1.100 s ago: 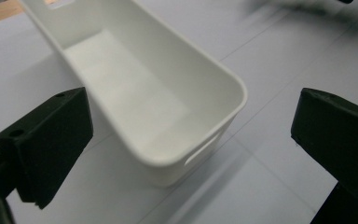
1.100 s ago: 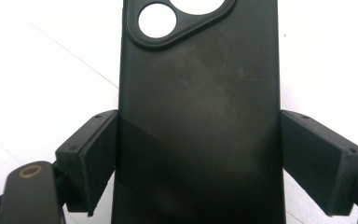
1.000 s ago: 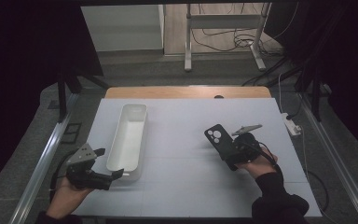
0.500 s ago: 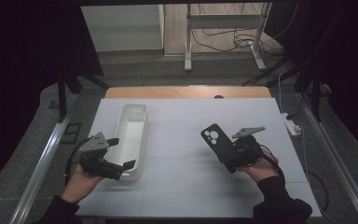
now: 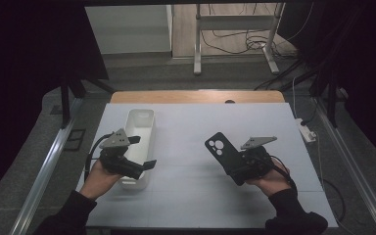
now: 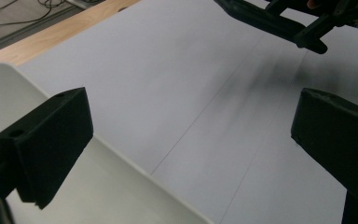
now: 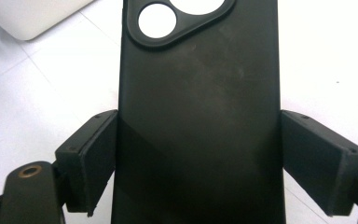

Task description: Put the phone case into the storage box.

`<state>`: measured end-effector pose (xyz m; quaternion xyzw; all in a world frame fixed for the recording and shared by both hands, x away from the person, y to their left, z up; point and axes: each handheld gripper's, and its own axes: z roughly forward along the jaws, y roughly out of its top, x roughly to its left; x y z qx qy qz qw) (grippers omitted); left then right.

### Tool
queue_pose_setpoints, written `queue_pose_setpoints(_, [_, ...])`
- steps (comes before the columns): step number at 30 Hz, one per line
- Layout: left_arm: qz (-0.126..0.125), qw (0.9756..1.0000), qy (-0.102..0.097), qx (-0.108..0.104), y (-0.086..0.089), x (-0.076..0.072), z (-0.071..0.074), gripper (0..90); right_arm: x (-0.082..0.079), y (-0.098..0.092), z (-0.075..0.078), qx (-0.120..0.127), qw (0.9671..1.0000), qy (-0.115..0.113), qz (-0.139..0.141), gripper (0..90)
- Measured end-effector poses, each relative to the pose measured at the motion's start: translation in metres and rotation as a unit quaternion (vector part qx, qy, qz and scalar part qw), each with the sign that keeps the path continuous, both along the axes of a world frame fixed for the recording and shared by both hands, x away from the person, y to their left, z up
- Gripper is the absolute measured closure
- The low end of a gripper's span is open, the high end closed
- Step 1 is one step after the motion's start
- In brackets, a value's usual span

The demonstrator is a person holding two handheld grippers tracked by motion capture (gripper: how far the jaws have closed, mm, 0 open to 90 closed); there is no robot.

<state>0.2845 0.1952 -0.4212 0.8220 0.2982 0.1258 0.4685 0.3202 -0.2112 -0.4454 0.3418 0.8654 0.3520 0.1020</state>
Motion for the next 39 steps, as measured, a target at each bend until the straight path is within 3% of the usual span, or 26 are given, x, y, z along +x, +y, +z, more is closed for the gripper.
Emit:
queue_pose_setpoints(3, [-0.007, 0.9999, -0.001, -0.01, -0.005, -0.001, -0.002, 0.0, -0.002, 0.002, 0.001, 0.005, 1.0, 0.0, 0.008, 15.3])
queue_pose_setpoints(17, [-0.026, 0.9995, -0.016, -0.008, -0.009, -0.014, -0.004, 0.0, -0.017, 0.018, 0.004, 0.029, 0.9974, -0.007, 0.066, 15.2])
queue_pose_setpoints(33, [-0.052, 0.9983, -0.008, -0.025, -0.016, -0.021, -0.007, 0.0, -0.026, 0.035, 0.005, 0.061, 0.9896, -0.003, 0.13, 15.0])
queue_pose_setpoints(39, [-0.07, 0.9969, -0.011, -0.034, -0.018, -0.025, -0.006, 0.0, -0.03, 0.042, 0.007, 0.071, 0.9845, -0.003, 0.16, 14.9])
